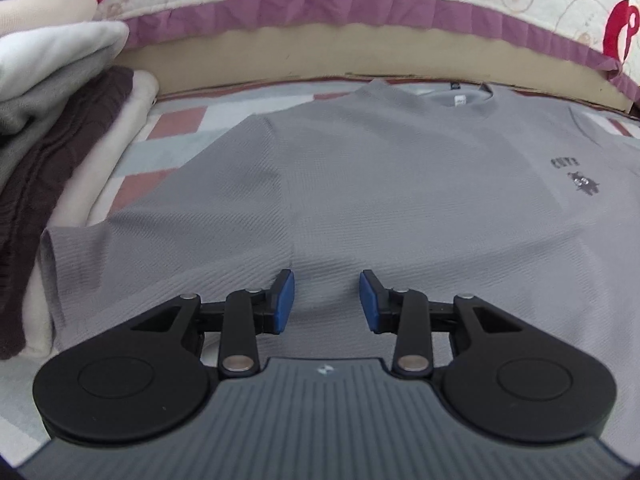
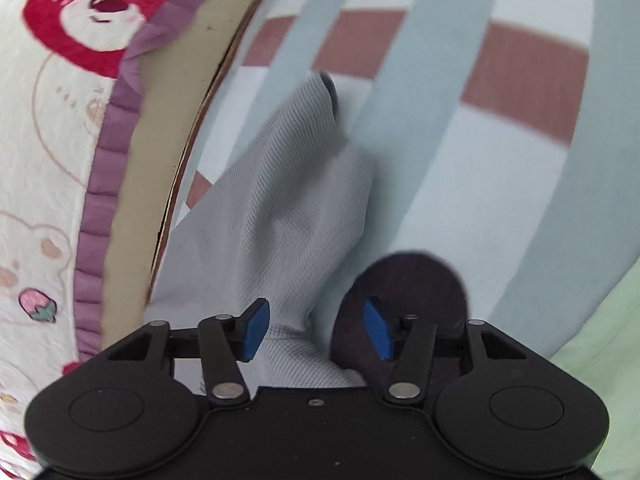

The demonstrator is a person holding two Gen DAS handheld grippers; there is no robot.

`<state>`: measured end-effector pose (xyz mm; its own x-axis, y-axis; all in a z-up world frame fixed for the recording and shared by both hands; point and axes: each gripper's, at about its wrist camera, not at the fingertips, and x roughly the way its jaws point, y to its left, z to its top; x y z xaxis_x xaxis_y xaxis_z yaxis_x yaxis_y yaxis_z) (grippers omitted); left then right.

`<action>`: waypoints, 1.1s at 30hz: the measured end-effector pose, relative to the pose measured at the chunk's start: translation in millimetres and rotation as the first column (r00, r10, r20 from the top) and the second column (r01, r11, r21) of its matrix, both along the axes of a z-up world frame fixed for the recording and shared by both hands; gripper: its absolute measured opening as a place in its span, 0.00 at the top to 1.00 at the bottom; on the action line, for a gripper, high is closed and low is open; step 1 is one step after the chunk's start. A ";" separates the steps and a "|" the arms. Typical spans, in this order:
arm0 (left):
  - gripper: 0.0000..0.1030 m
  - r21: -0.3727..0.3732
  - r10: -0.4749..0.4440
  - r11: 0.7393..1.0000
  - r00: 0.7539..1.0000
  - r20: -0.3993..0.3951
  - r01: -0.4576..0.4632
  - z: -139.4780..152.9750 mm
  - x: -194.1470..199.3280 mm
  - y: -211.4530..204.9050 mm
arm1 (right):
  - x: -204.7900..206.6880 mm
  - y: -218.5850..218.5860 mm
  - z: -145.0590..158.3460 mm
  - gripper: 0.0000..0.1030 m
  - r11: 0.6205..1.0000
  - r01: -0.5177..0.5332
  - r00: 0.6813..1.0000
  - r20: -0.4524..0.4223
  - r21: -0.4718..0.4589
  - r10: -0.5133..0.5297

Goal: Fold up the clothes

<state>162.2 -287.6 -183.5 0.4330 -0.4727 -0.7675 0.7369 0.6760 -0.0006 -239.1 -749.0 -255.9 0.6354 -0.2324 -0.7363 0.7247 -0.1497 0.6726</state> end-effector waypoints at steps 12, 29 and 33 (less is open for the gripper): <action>0.66 0.025 0.023 0.999 0.999 -0.045 -0.021 -4.4 2.2 13.9 | 63.7 16.2 69.5 0.96 0.712 -0.210 0.959 -0.283 -0.670 0.016; 0.60 -0.061 -0.016 0.998 1.000 -0.017 0.015 26.1 56.3 1.6 | 127.6 7.6 78.2 0.61 0.637 -0.564 0.772 -0.609 -0.525 0.182; 0.60 -0.113 0.034 0.993 0.999 -0.004 -0.034 32.1 107.5 -29.1 | 209.6 2.2 92.4 0.59 0.551 -0.676 0.723 -0.588 -0.490 0.364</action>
<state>269.8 -316.7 -151.5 0.4484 -0.5418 -0.7109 0.7135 0.6960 -0.0804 -29.5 -746.8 -163.5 0.5089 -0.4501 -0.7338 0.7230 0.6861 0.0805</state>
